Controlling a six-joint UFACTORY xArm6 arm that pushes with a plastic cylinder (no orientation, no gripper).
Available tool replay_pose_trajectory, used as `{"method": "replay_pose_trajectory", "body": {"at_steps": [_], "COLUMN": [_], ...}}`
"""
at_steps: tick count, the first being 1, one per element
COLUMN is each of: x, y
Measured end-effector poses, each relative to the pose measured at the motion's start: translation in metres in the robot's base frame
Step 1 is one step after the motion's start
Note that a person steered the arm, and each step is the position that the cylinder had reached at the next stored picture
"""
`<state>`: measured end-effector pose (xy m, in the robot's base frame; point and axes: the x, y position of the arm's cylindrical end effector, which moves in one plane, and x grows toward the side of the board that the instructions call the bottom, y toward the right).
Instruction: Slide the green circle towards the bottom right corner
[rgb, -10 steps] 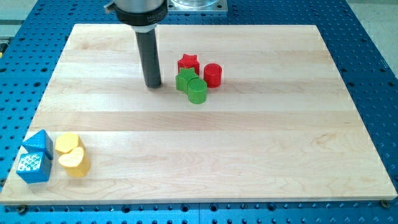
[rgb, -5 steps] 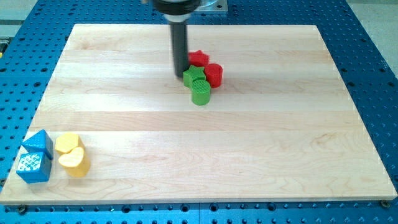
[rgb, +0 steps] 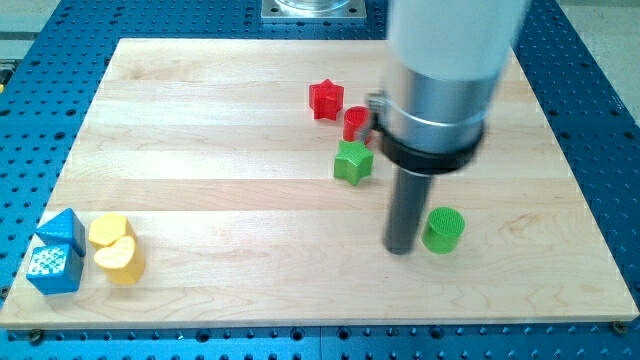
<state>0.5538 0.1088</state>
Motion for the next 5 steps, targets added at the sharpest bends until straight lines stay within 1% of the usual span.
{"method": "replay_pose_trajectory", "body": {"at_steps": [1, 2, 3, 4, 5], "x": [-0.007, -0.030, -0.030, -0.028, -0.052], "y": [0.007, 0.003, 0.074, 0.078, 0.102]}}
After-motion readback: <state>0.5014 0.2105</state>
